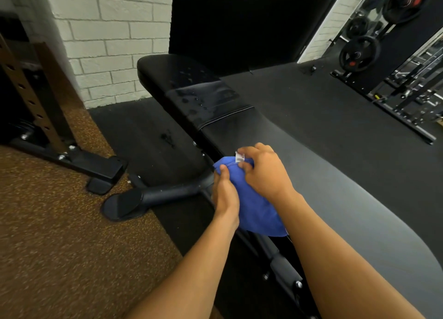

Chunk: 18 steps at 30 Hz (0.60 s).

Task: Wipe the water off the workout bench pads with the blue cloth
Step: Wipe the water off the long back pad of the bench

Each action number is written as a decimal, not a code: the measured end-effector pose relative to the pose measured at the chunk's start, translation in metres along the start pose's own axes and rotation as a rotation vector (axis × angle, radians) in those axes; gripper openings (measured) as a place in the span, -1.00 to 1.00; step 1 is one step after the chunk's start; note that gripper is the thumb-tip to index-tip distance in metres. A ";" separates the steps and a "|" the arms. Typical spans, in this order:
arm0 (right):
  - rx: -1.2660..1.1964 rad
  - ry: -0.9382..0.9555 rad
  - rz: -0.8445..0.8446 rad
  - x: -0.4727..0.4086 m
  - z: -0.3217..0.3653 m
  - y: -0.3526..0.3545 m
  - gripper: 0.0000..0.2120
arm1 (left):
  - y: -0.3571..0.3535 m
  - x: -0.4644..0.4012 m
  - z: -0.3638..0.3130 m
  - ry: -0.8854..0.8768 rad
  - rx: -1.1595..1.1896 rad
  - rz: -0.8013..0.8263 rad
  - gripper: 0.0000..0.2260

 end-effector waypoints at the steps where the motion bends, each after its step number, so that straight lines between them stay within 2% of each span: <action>1: 0.026 0.007 0.001 -0.001 0.000 -0.001 -0.73 | 0.006 0.001 -0.008 -0.044 -0.045 -0.036 -0.39; 4: 0.019 -0.001 0.016 -0.007 0.000 -0.003 -0.82 | 0.034 0.001 -0.031 -0.185 -0.203 -0.175 -0.72; 6: 0.007 -0.011 0.021 -0.014 -0.003 -0.001 -0.86 | 0.042 0.006 -0.054 -0.346 -0.220 -0.196 -0.86; 11: -0.079 -0.081 -0.063 -0.041 -0.016 0.022 -0.88 | 0.009 0.014 -0.135 -0.751 -0.507 -0.105 -0.79; 15: -0.164 -0.271 -0.177 -0.062 -0.048 0.043 -0.86 | -0.057 0.000 -0.182 -0.905 -0.725 0.067 -0.88; 16: -0.132 -0.337 -0.177 -0.065 -0.057 0.044 -0.80 | -0.069 -0.006 -0.189 -0.920 -0.758 0.096 -0.85; 18: 0.032 -0.408 -0.184 -0.064 -0.062 0.043 -0.54 | -0.080 -0.015 -0.203 -0.945 -0.770 0.104 -0.81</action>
Point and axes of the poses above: each hand's wrist, its own x-axis away from the middle knuckle, its own y-axis out of the back of the hand, z = x × y, the point moved 7 cm from there along -x, towards the middle knuckle, and after that the axes turned 9 degrees about x, right-handed, at the moved point
